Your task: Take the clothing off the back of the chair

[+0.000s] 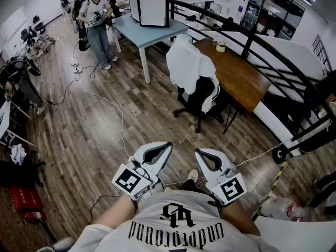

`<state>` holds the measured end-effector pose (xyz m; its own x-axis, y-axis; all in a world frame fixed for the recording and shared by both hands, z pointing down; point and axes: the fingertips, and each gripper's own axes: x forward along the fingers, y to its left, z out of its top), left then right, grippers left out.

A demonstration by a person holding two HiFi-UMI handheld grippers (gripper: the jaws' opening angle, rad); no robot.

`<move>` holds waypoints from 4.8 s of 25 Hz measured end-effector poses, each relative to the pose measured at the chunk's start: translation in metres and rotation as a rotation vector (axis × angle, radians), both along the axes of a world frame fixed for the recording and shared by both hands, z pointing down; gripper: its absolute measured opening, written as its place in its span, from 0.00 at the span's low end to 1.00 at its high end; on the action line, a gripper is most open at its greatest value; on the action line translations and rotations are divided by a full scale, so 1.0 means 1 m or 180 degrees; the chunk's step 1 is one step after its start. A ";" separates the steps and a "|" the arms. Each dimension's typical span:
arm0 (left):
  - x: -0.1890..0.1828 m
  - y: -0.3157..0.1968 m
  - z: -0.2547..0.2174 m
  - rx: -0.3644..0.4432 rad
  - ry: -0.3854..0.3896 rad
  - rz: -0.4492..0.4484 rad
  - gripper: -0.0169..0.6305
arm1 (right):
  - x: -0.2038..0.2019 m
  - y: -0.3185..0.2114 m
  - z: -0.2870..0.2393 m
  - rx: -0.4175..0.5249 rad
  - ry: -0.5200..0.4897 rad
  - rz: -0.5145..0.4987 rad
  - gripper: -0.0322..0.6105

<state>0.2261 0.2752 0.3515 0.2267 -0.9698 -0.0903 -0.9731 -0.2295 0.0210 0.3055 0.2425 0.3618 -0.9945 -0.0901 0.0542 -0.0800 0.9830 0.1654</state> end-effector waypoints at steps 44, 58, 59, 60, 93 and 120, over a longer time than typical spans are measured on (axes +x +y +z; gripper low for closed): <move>-0.158 -0.190 0.032 -0.0312 0.0018 -0.0350 0.10 | -0.154 -0.221 0.025 -0.0298 -0.0081 -0.0183 0.05; -0.190 -0.331 0.044 -0.0399 -0.0085 -0.0238 0.10 | -0.162 -0.364 0.024 -0.0284 -0.0094 0.0047 0.05; -0.191 -0.336 0.044 -0.0395 -0.0104 -0.0214 0.10 | -0.162 -0.368 0.024 -0.0268 -0.0109 0.0075 0.05; -0.192 -0.341 0.045 -0.0390 -0.0122 -0.0192 0.10 | -0.162 -0.373 0.023 -0.0244 -0.0129 0.0103 0.05; -0.397 -0.523 0.060 -0.0424 -0.0371 0.1476 0.10 | -0.312 -0.492 0.044 -0.0250 0.0086 0.1835 0.14; -0.433 -0.610 0.158 -0.1272 -0.0828 0.2379 0.67 | -0.341 -0.534 0.109 -0.0276 0.1224 0.2272 0.48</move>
